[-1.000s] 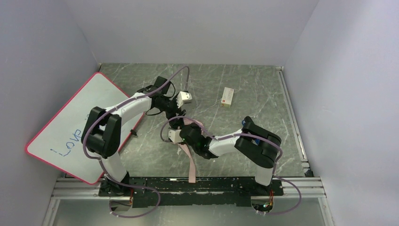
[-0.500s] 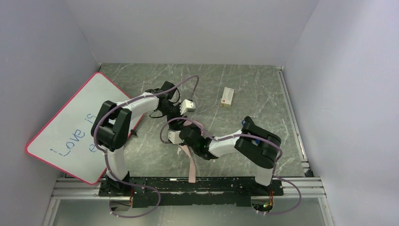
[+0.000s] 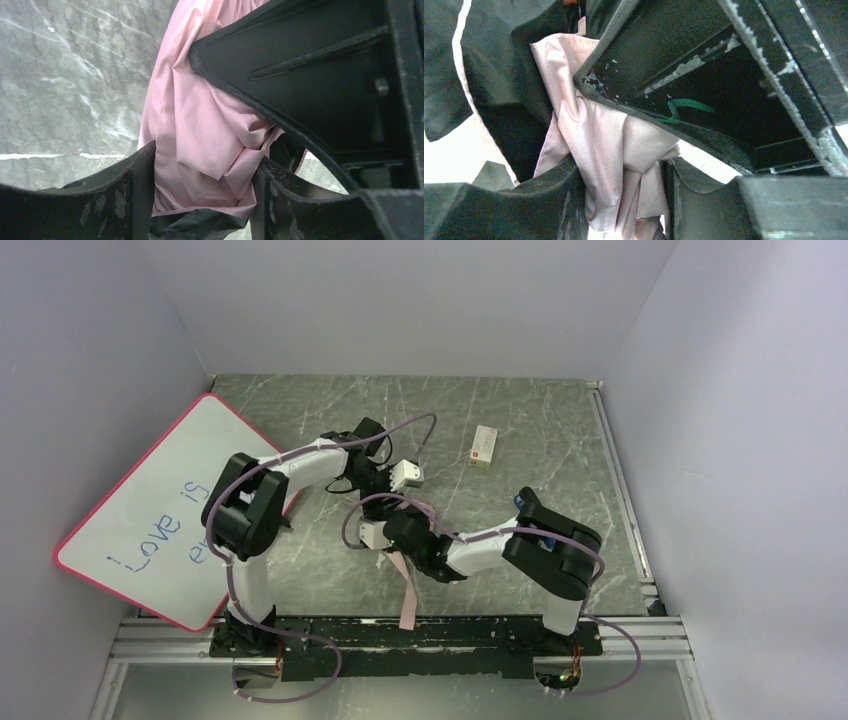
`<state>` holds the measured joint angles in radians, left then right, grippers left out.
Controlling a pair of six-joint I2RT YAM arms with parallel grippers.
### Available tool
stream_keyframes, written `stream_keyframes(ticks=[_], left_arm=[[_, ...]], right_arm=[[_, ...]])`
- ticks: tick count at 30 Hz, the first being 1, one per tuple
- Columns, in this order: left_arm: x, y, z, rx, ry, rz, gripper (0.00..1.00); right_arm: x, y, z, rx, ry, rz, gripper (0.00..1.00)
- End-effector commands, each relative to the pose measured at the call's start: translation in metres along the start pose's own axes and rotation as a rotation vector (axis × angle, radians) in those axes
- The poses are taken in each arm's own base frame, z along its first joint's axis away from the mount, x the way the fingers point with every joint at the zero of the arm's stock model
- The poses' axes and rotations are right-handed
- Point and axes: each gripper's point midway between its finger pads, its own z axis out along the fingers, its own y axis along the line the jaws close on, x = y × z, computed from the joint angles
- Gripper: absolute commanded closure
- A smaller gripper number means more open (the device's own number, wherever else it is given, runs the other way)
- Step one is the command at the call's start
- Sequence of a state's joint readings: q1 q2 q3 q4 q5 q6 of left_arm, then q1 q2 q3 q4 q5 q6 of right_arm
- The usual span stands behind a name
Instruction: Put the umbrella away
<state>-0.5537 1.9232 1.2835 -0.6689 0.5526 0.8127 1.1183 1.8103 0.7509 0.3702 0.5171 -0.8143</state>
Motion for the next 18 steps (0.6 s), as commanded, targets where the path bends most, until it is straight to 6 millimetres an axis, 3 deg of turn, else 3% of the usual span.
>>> stream_keyframes(ticks=[1, 5, 7, 11, 18], left_arm=[[0.053, -0.028, 0.032, 0.083, 0.189, -0.045, 0.81], [0.054, -0.027, 0.031, 0.069, 0.192, -0.047, 0.91], [0.057, -0.026, 0.031, 0.058, 0.202, -0.046, 0.93], [0.062, -0.023, 0.031, 0.036, 0.222, -0.047, 0.94], [0.064, -0.011, 0.030, -0.031, 0.242, -0.047, 0.95]], right_arm=[[0.042, 0.072, -0.018, -0.255, 0.093, -0.095, 0.86], [0.033, 0.055, -0.024, -0.207, 0.064, -0.054, 0.70], [0.027, 0.045, -0.031, -0.192, 0.044, -0.026, 0.56], [0.009, 0.016, -0.051, -0.135, -0.028, 0.076, 0.41], [-0.016, -0.008, -0.104, -0.140, -0.213, 0.344, 0.36]])
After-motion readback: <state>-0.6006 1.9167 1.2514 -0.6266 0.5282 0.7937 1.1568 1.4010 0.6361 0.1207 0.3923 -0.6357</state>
